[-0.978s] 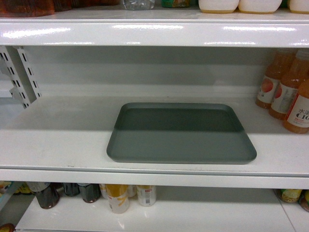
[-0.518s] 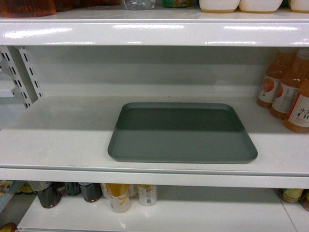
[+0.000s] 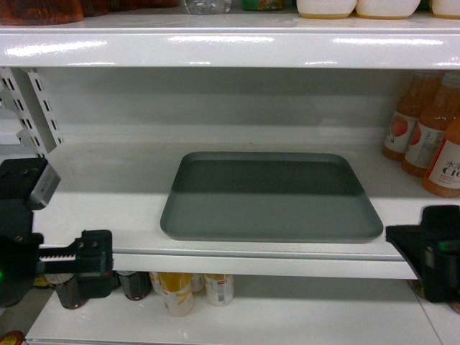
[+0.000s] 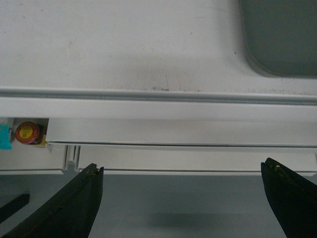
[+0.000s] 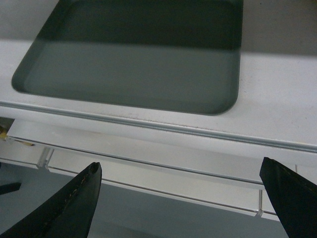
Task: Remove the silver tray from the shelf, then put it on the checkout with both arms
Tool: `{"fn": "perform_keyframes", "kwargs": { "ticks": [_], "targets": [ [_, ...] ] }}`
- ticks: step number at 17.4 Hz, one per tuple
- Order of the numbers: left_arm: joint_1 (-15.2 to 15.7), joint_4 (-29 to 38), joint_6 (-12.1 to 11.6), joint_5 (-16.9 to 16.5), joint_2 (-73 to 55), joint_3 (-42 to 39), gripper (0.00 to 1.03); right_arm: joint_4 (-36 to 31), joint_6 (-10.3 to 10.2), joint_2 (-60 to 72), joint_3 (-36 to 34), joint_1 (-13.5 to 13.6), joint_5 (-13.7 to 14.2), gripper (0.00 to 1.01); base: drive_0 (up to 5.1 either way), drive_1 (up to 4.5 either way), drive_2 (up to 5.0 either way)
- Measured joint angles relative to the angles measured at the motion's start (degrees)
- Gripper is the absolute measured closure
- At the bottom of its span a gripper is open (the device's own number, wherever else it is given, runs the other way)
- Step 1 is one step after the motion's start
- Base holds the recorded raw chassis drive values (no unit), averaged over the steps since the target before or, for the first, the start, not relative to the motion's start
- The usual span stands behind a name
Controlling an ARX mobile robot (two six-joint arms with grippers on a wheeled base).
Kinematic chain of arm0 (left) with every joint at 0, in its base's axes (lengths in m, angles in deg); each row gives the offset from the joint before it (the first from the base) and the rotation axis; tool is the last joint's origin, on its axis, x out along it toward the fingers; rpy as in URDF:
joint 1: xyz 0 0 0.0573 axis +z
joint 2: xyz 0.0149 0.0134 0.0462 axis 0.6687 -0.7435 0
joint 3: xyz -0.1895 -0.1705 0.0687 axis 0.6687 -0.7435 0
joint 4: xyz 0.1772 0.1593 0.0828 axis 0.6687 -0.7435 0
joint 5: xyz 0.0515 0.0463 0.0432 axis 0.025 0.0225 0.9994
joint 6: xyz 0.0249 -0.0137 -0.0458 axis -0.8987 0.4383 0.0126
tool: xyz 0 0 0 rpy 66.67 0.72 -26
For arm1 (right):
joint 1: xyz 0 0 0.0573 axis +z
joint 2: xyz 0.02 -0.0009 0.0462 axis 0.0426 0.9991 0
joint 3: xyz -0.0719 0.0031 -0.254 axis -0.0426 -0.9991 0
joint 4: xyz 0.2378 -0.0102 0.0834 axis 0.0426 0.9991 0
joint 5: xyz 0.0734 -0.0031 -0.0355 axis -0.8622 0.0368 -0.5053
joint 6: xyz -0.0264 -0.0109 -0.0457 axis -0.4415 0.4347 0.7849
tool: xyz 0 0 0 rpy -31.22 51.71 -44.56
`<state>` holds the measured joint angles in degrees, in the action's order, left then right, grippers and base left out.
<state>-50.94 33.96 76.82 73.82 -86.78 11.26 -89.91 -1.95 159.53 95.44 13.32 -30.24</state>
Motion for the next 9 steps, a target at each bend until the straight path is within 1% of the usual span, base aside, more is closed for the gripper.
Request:
{"fn": "perform_keyframes", "kwargs": {
  "ticks": [2,4,5,6,7,8,9],
  "targets": [
    [-0.1,-1.4,-0.8,0.0,-6.2,7.3,0.05,-0.3,-1.3,8.3,6.6,0.0,0.4,0.03,0.0,0.00,0.0],
    [-0.8,-3.3,-1.2,0.3,-10.4,14.0,0.05,0.4,-2.2,15.1,13.4,-0.1,1.9,0.03,0.0,0.00,0.0],
    [-1.5,-4.8,-1.2,0.4,-12.8,17.9,0.05,0.9,-2.3,18.9,17.4,-0.1,3.1,0.03,0.0,0.00,0.0],
    [-2.1,-5.9,-1.1,0.3,-15.3,21.3,0.05,2.2,-2.4,22.4,21.3,-0.5,3.6,0.03,0.0,0.00,0.0],
    [-2.7,-6.8,-1.1,0.7,-17.4,23.8,0.05,3.7,-2.4,25.2,24.4,-0.9,4.2,0.03,0.0,0.00,0.0],
    [-3.3,-10.4,-0.8,0.6,-20.7,28.2,0.05,6.8,-2.3,30.4,30.3,-1.9,5.6,0.03,0.0,0.00,0.0],
    [-3.7,-13.4,0.3,0.8,-24.0,33.5,0.05,12.1,-1.6,36.9,38.1,-2.7,7.6,0.03,0.0,0.00,0.0]
  ]
}}
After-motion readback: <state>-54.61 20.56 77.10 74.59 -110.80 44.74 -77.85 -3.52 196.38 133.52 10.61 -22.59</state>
